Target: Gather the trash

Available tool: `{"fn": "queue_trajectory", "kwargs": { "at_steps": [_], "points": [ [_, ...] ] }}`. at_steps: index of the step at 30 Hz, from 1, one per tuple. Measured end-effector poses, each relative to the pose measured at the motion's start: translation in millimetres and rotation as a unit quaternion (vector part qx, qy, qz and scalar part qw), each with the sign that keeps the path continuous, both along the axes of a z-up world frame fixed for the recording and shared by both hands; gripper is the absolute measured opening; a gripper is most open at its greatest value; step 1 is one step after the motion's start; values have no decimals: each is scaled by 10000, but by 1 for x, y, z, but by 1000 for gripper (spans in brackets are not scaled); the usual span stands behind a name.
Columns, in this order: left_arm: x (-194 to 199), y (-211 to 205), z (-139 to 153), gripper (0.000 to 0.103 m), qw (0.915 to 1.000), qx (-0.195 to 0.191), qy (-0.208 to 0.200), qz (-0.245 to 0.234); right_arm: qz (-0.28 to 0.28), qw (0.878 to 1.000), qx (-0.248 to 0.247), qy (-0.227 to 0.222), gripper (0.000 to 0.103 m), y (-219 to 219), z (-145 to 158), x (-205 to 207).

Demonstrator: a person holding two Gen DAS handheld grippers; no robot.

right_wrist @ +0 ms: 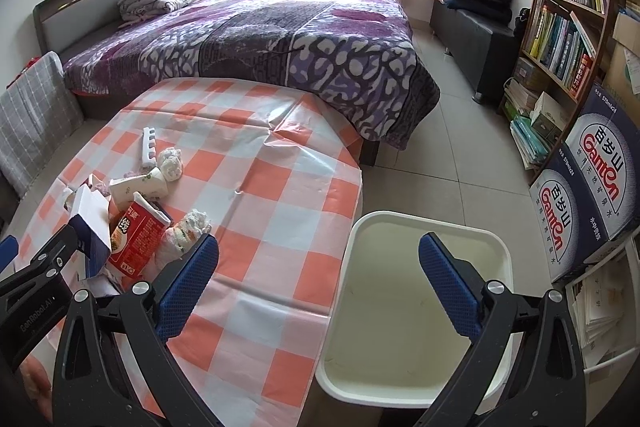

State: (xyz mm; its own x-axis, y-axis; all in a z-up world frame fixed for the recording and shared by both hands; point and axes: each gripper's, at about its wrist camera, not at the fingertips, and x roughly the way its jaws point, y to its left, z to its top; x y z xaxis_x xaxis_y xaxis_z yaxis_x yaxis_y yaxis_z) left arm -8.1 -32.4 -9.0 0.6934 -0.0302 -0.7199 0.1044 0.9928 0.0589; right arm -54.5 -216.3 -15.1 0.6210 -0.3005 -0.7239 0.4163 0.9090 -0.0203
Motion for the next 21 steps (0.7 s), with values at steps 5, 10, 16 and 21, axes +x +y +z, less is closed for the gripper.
{"fn": "queue_trajectory", "kwargs": {
  "at_steps": [5,10,16,21],
  "points": [
    [0,0,0,97,10000,2,-1,1,2,10000,0,5,96,0,0,0],
    [0,0,0,97,10000,5,-3,-2,0,10000,-29,36,96,1,-1,1],
    [0,0,0,97,10000,7,-1,-2,4,10000,-34,47,96,0,-1,2],
    [-1,-1,-1,97,10000,18,15,-4,3,10000,-29,52,96,0,-2,3]
  ]
}}
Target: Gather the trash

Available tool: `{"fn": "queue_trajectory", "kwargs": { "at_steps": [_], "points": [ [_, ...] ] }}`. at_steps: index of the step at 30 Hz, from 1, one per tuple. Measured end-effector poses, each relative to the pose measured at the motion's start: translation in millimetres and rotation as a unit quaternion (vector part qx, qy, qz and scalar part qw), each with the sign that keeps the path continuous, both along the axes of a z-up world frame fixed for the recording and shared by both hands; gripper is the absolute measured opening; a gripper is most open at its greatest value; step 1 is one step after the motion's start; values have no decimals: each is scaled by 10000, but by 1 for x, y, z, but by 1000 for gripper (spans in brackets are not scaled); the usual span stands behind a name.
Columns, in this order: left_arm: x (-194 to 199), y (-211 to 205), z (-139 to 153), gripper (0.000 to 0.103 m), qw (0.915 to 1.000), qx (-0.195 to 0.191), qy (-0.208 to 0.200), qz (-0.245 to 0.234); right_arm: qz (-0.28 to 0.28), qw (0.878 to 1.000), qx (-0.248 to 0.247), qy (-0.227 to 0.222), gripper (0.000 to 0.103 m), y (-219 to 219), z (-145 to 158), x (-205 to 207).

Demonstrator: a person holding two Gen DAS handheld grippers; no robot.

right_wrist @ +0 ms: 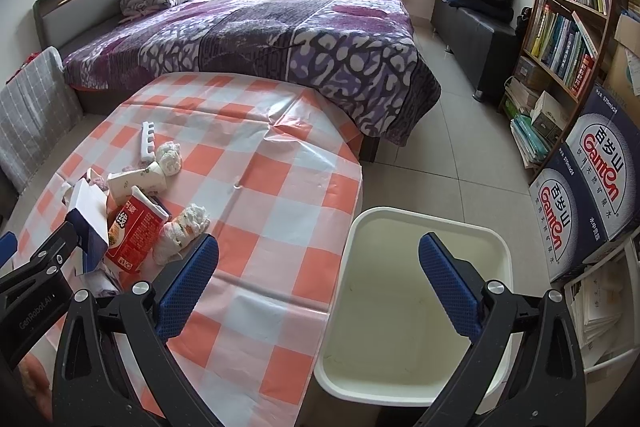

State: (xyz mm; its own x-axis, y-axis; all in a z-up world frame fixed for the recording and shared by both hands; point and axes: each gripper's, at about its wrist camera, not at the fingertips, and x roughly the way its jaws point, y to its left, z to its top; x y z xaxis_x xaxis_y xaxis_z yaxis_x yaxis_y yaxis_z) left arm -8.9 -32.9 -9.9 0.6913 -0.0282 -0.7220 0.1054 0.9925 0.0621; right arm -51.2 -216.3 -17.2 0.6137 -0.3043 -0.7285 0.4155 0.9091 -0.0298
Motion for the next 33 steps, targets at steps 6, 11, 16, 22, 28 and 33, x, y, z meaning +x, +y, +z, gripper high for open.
{"fn": "queue_trajectory", "kwargs": {
  "at_steps": [6,11,16,22,28,33],
  "points": [
    [-1,4,-2,97,10000,-8,45,6,-1,10000,14,2,96,0,0,3],
    [21,28,9,97,9993,-252,217,166,27,9994,338,-6,96,-6,-1,0],
    [59,63,20,97,9962,-616,546,284,138,9975,696,72,96,-7,-1,0],
    [90,98,-4,97,9732,-1705,1467,485,172,9902,1333,378,96,-4,-7,24],
    [104,70,-30,97,9609,-1868,1975,525,100,9849,1659,486,96,0,-14,39],
    [118,59,-46,94,9627,-1575,2035,835,-13,9791,1941,612,96,-2,-22,58]
  ]
}}
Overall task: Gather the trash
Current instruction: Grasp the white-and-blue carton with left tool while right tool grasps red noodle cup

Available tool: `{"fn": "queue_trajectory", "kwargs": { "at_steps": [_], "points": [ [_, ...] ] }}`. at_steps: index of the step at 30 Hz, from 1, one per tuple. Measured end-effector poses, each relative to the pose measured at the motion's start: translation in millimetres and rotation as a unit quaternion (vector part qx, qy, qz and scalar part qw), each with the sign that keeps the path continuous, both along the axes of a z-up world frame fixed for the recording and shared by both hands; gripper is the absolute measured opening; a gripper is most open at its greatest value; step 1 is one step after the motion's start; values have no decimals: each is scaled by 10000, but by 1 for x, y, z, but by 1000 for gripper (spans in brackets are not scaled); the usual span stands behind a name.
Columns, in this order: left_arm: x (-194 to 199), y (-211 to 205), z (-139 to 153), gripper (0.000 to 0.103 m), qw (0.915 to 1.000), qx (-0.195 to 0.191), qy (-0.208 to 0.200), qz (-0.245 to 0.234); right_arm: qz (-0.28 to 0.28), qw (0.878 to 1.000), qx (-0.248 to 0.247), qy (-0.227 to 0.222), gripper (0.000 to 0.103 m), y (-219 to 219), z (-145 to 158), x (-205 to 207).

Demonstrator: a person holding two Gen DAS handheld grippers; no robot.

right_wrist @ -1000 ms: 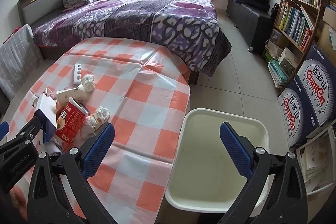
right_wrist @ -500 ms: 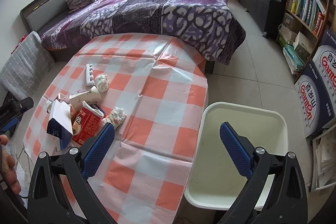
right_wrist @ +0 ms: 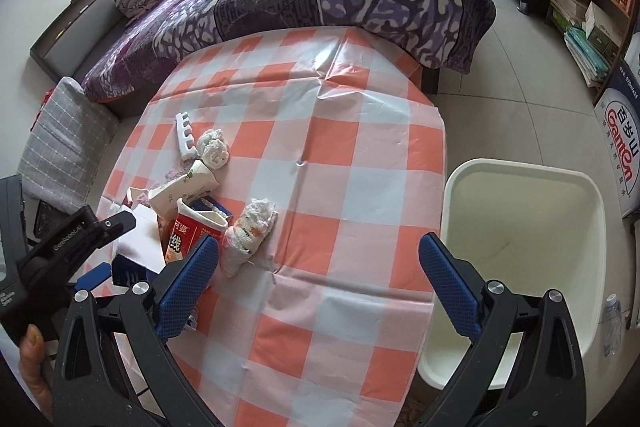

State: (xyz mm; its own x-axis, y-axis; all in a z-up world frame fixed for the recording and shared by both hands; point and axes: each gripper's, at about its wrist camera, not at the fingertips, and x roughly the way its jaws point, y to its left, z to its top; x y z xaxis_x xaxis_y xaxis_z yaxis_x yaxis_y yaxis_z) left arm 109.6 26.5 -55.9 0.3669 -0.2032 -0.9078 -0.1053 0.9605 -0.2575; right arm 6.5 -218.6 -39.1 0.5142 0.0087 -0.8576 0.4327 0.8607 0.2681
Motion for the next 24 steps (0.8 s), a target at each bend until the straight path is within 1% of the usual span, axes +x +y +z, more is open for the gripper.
{"fn": "queue_trajectory", "kwargs": {
  "at_steps": [2,3,4,6,7,9,14,16,18,20,22,23,24],
  "points": [
    [3,4,-9,85,9998,-99,162,41,-90,9996,266,96,96,-1,-7,6],
    [5,6,-13,75,9996,-151,246,-2,-132,9988,455,138,96,-1,-11,9],
    [5,7,-17,64,9992,-214,326,-73,-159,9976,650,183,96,-1,-15,12],
    [3,12,-21,49,9984,-319,423,-193,-200,9945,995,263,96,3,-24,16],
    [2,15,-21,44,9982,-385,406,-204,-189,9934,1097,283,96,6,-27,19],
    [-2,23,-14,38,9983,-454,303,-222,-128,9922,1207,293,96,17,-31,25],
    [-11,40,17,38,9977,-625,-164,-224,-6,9907,1340,220,96,47,-37,41],
    [-14,47,32,38,9970,-628,-407,-180,23,9903,1377,173,96,59,-39,48],
    [-17,54,45,38,9962,-578,-640,-111,92,9913,1305,124,96,74,-41,55],
    [-19,61,55,38,9954,-437,-850,-63,150,9939,1087,113,95,86,-44,61],
    [-21,67,61,38,9947,-273,-990,-33,208,9954,926,143,93,96,-49,67],
    [-21,69,62,38,9946,-225,-1016,-27,236,9955,897,177,90,98,-53,70],
    [-21,72,62,38,9946,-206,-1014,-20,263,9957,863,224,84,101,-57,72]
  ]
}}
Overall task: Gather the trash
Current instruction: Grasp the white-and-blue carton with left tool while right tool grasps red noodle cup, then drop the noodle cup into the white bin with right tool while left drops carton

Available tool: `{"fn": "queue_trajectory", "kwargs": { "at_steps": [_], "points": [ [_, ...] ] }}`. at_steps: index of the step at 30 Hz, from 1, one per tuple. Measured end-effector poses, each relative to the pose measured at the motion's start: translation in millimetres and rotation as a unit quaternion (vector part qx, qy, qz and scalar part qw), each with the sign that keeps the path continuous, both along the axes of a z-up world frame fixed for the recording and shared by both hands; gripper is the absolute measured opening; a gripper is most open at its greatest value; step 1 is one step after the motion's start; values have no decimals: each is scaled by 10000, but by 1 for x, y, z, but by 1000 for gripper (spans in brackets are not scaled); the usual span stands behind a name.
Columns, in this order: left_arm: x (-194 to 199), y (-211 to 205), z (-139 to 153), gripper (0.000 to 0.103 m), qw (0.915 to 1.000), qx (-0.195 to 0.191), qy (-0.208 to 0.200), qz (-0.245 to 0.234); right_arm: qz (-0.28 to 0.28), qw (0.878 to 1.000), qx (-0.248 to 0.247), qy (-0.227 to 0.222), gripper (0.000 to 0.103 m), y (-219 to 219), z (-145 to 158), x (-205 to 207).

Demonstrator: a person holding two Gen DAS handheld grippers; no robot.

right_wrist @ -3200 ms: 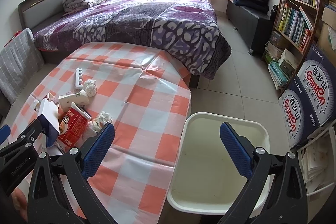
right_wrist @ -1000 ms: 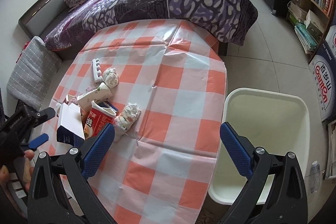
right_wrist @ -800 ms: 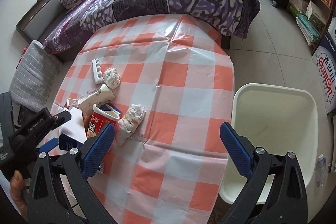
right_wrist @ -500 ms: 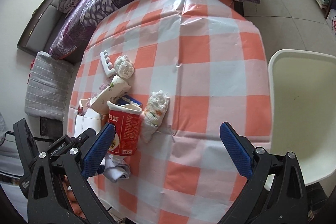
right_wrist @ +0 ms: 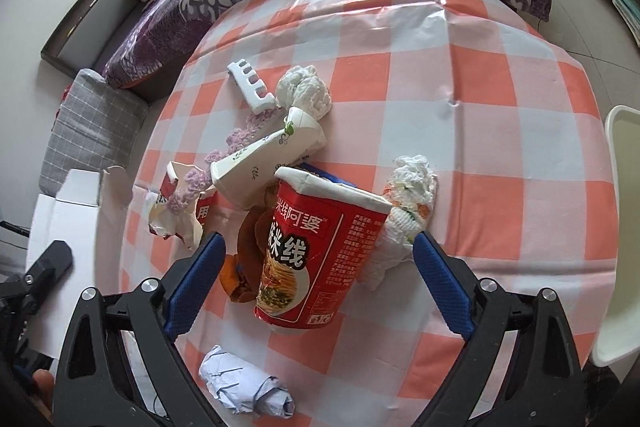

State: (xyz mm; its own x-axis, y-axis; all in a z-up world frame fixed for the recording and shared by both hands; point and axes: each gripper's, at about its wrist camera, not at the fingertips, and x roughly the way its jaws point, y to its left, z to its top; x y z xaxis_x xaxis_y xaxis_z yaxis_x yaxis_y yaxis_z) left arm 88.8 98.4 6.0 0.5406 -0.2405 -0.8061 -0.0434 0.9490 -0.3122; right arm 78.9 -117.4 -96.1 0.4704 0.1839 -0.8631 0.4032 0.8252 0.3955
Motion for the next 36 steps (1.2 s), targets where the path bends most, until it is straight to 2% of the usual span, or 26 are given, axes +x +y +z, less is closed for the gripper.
{"fn": "queue_trajectory", "kwargs": {
  "at_steps": [1,2,3,6,13,17,22,29,34,36],
  "points": [
    [0,3,-1,38,10000,-3,22,2,42,10000,-46,39,79,2,-4,2],
    [1,6,-2,38,10000,-17,54,11,94,9998,-121,88,63,5,-7,5],
    [1,7,-3,38,10000,-27,77,26,128,9997,-194,97,57,6,-9,5],
    [1,11,-4,38,10000,-19,63,60,159,9996,-205,-87,50,5,-5,2],
    [-7,-2,12,38,9992,59,-394,-43,136,9971,-121,-737,49,-10,35,-14],
    [-14,-17,20,38,9976,116,-653,-200,-36,9936,-369,-1066,50,-31,62,-30],
    [-20,-40,22,38,9960,73,-775,-447,-519,9877,-735,-1277,50,-71,88,-54],
    [-32,-86,17,38,9918,99,-816,-975,-1278,9802,-1068,-1069,51,-138,99,-92],
    [-47,-123,10,38,9854,137,-804,-1492,-1645,9766,-1221,-654,53,-175,95,-117],
    [-54,-138,6,38,9824,130,-773,-1698,-1751,9759,-1231,-424,57,-189,90,-125]
  ]
}}
